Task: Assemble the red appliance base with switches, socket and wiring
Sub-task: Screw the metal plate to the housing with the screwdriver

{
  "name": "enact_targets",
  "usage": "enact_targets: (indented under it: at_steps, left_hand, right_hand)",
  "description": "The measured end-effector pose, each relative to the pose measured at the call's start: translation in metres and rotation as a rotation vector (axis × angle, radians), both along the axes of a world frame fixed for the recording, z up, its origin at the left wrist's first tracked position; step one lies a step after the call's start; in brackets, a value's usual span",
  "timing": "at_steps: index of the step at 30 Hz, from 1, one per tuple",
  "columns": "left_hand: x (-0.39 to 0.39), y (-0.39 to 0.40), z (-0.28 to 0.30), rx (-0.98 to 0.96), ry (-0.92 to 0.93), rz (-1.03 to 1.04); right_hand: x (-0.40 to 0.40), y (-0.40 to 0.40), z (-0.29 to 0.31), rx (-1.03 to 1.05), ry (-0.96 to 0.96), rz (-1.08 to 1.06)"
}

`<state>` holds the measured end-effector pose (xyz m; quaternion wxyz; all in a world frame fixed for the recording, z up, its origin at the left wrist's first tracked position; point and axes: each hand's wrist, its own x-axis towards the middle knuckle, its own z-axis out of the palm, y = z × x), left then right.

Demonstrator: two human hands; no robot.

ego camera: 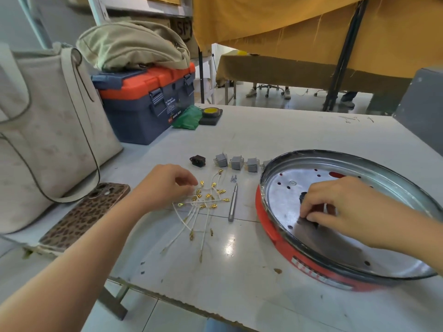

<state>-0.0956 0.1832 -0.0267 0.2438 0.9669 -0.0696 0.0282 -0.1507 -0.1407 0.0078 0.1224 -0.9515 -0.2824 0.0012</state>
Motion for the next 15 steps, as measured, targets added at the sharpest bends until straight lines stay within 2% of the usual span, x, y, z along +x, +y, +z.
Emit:
enact_targets:
  at_steps: [5, 15]
  left_hand:
    - [0.023, -0.041, -0.001, 0.012, -0.039, -0.119]
    - [0.054, -0.078, -0.01, 0.061, -0.076, -0.106]
  right_hand:
    - [0.0, 0.004, 0.003, -0.018, -0.001, -0.009]
    - [0.002, 0.003, 0.001, 0.038, 0.025, -0.01]
